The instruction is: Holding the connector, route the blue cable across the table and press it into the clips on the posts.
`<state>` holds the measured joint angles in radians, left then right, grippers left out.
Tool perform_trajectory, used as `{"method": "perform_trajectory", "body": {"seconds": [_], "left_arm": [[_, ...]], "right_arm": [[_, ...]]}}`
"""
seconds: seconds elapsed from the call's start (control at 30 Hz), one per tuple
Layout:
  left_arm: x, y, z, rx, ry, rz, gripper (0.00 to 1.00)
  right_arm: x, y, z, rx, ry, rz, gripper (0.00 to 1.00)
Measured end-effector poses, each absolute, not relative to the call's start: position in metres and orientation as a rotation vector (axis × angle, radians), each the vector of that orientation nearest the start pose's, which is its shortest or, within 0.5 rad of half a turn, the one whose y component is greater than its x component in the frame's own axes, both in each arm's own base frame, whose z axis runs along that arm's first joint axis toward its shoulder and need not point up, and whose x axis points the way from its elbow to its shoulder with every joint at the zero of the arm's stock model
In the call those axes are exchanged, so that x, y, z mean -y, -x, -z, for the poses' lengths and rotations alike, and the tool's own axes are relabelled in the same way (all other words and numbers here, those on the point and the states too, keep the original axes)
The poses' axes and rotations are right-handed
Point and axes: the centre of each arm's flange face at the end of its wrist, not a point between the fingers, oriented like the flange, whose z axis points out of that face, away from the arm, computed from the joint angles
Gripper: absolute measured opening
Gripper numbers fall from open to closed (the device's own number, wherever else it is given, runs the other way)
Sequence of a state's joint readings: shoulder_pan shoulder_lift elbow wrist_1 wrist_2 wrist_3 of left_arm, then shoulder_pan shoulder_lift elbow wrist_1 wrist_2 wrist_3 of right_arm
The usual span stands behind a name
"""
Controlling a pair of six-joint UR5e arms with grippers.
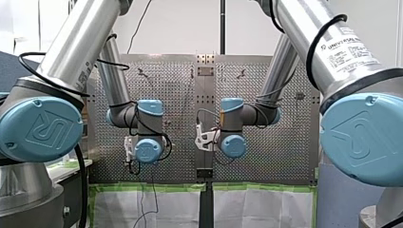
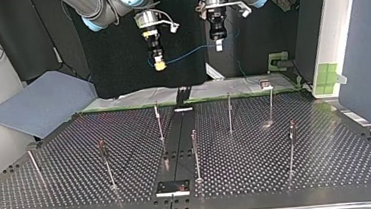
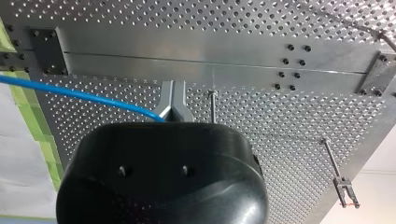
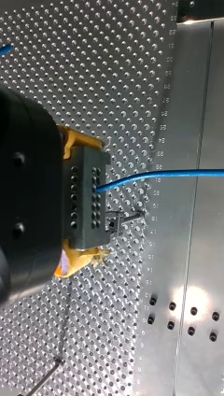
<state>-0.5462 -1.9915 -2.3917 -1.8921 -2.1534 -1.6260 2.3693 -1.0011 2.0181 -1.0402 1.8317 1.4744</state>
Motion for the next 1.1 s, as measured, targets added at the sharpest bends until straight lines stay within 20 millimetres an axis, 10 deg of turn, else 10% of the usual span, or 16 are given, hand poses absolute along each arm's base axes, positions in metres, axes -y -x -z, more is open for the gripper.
{"method": "perform_trajectory", "body": {"seconds": [1.1], "left_arm": [[0.254, -0.272, -0.076, -1.607, 0.053, -0.014, 0.00]], "right_arm": [[0.288, -0.469, -0.070, 0.798, -1.644, -1.460, 0.00]]}}
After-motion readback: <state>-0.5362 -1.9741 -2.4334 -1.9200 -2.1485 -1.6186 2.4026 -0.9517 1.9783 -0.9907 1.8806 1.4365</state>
